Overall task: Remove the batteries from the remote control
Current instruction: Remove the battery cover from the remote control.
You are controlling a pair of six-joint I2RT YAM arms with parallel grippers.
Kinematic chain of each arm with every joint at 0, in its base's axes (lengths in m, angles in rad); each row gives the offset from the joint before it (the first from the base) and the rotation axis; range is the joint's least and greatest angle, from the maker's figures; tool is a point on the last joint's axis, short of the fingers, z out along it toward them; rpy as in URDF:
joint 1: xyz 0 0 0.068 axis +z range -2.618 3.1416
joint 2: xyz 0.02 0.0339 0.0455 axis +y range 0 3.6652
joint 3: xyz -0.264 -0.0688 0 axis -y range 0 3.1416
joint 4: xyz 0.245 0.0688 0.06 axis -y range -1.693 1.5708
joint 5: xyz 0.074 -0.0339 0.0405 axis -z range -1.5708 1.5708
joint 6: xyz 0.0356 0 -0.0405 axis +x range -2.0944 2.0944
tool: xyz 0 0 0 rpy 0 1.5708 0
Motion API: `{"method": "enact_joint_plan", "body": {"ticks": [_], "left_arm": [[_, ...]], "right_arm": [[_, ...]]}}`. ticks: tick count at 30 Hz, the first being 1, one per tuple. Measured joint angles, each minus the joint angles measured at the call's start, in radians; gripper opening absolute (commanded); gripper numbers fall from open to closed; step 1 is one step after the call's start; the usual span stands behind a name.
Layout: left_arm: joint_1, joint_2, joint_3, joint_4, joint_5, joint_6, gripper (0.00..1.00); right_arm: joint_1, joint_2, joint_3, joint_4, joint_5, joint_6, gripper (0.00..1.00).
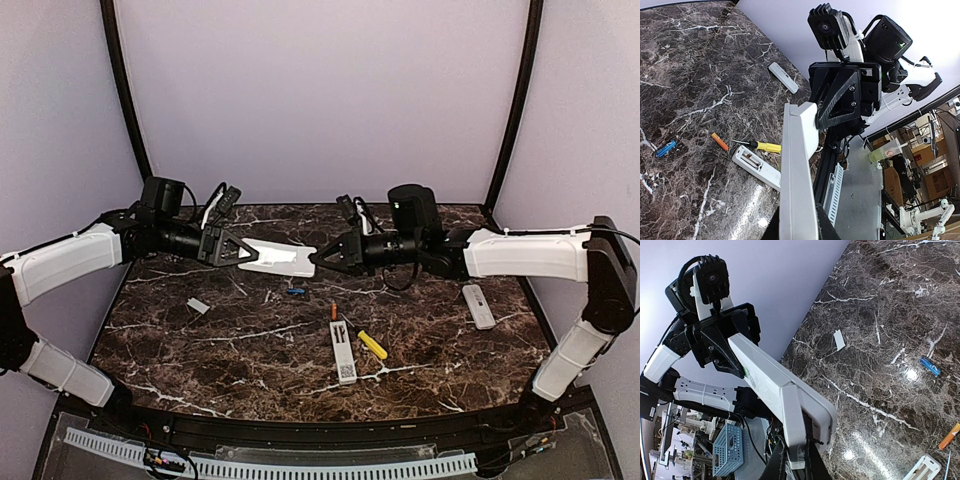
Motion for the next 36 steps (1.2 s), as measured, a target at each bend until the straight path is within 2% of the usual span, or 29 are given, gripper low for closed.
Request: {"method": "enact_joint_plan", "body": {"ticks": [6, 16, 36], "left_arm": [[0.001, 0.0, 0.0, 0.0, -0.001, 0.0, 0.0], [0.0, 0.002, 0.0, 0.001, -0.011, 0.001, 0.0], [0.015, 0.004, 0.0, 0.061, 0.029, -0.044, 0.0]], "right_arm": [[-0.001, 0.0, 0.0, 0.006, -0.006, 0.0, 0.0], [-0.001, -0.013, -0.001, 0.001, 0.009, -0.005, 0.0], [-0.024, -0.141, -0.081, -0.011, 0.074, -0.017, 0.0]]}}
